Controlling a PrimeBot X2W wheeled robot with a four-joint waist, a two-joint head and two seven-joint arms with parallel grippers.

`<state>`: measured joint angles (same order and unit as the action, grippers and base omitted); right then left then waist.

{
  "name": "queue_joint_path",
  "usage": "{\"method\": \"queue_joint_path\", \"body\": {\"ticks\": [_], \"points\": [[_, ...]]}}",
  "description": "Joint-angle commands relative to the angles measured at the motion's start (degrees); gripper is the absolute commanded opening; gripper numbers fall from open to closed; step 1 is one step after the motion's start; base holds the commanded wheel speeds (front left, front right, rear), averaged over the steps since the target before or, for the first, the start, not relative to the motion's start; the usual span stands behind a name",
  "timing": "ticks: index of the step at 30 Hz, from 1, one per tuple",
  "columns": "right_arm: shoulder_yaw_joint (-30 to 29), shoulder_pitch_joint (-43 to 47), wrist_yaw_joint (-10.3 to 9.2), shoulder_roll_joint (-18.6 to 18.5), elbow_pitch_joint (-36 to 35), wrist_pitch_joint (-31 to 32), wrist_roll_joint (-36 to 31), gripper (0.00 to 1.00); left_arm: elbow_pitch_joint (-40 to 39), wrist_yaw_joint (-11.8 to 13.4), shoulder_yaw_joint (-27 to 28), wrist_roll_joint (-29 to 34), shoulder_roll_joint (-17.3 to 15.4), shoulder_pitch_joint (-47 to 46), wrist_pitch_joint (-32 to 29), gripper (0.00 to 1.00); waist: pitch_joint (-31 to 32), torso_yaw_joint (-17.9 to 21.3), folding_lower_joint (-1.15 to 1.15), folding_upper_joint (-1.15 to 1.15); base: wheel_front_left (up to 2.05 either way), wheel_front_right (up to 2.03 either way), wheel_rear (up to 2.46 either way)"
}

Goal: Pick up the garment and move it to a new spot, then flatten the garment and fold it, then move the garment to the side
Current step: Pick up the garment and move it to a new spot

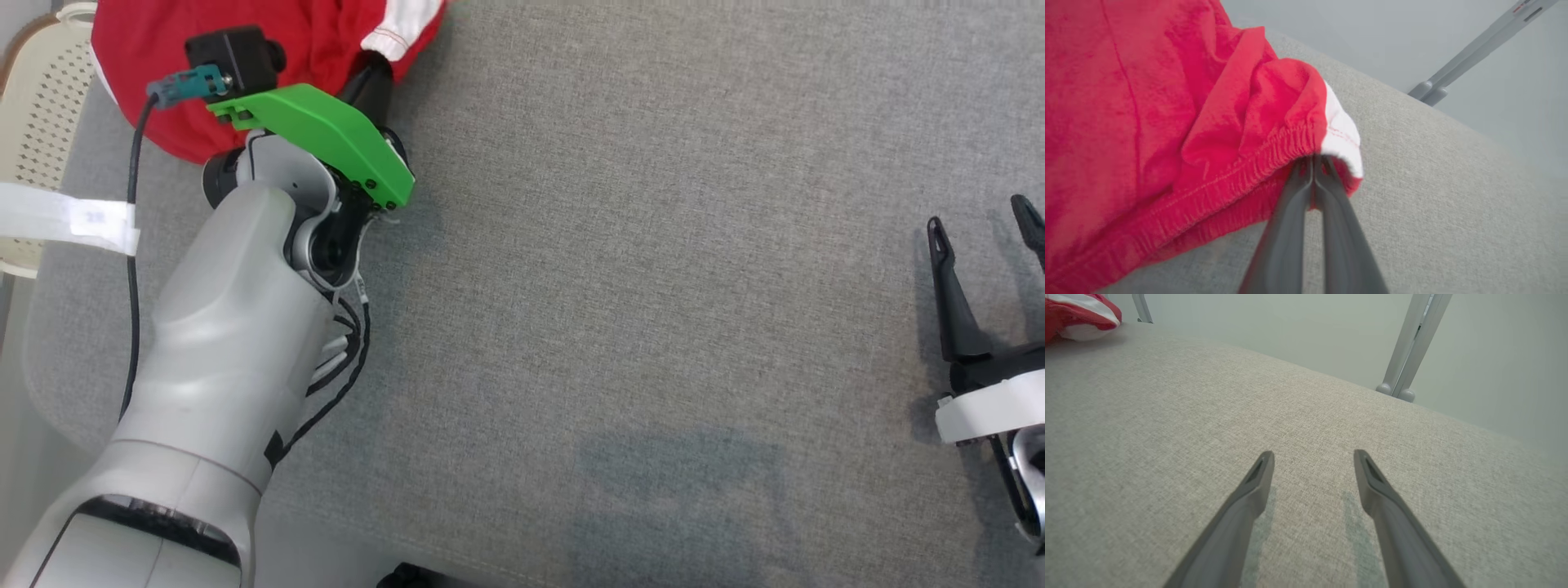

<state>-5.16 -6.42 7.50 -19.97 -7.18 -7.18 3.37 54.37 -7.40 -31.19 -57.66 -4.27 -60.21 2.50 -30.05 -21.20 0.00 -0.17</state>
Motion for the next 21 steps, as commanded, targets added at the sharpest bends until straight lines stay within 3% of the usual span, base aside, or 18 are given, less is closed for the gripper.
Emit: {"method": "queue_joint_path", "body": {"ticks": [1, 6, 11, 16, 18, 21], "points": [[0.0, 0.0, -0.01, 0.6, 0.8, -0.8, 0.1, 1.0, -1.9, -0.1, -0.7, -0.2, -0.5, 1.5, -0.2, 0.0, 1.4, -0.3, 0.0, 0.17, 0.0, 0.0, 0.0], [0.7, -1.2, -0.02, 3.6, 4.5, -3.8, -0.1, 1.0, -13.2, -0.1, -4.5, -1.3, -2.5, 5.3, -2.7, 0.0, 4.2, 0.8, 0.0, 0.17, 0.0, 0.0, 0.0], [1.6, -2.9, -0.01, 7.1, 8.5, -6.4, -0.2, 1.0, -27.0, 0.7, -7.4, -2.2, -4.2, 9.7, -7.9, 0.0, 7.5, 4.2, 0.0, 0.17, 0.0, 0.0, 0.0], [2.6, -4.9, -0.01, 10.5, 12.3, -7.8, 0.2, 1.0, -43.7, 5.7, -9.6, -3.5, -4.9, 12.6, -14.4, 0.0, 10.4, 9.8, 0.0, 0.17, 0.0, 0.0, 0.0], [2.4, -5.5, -0.01, 12.2, 13.8, -8.1, 0.5, 1.0, -53.0, 9.1, -10.5, -5.5, -3.3, 12.7, -18.1, 0.0, 11.7, 13.2, 0.0, 0.17, 0.0, 0.0, 0.0], [1.5, -5.4, -0.01, 13.7, 13.5, -8.1, 1.1, 1.0, -60.5, 12.7, -10.2, -8.0, -1.4, 11.6, -20.3, 0.0, 12.7, 16.3, 0.0, 0.17, 0.0, 0.0, 0.0]]}}
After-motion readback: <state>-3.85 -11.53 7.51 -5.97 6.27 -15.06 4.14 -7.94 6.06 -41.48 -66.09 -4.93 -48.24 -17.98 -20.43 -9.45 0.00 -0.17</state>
